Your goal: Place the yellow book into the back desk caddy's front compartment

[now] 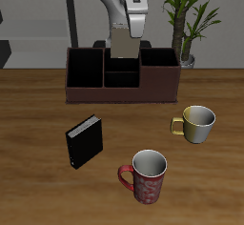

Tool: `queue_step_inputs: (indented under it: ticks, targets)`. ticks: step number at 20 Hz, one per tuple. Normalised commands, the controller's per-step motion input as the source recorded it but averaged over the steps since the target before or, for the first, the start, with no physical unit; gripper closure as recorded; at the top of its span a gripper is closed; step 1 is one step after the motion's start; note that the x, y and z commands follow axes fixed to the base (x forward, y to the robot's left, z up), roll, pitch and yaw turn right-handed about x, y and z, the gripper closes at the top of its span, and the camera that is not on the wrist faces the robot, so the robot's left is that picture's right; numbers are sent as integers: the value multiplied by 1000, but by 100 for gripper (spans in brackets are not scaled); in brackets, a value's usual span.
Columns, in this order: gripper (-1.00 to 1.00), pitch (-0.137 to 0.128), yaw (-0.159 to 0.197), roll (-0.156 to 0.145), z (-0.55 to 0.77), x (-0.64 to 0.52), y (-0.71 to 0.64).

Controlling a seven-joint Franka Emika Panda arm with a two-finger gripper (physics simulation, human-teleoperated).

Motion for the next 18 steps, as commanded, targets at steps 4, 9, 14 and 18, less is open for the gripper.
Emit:
queue_step_inputs:
  ticks: [4, 9, 14, 18]
  targets:
    - [100, 12, -12, -27, -126, 13, -118]
    - [100, 13, -3, -14, -92, -25, -117]
    - [100, -6, -18, -14, -10, 27, -60]
    - [100, 7, -10, 0, -40, 6, -6]
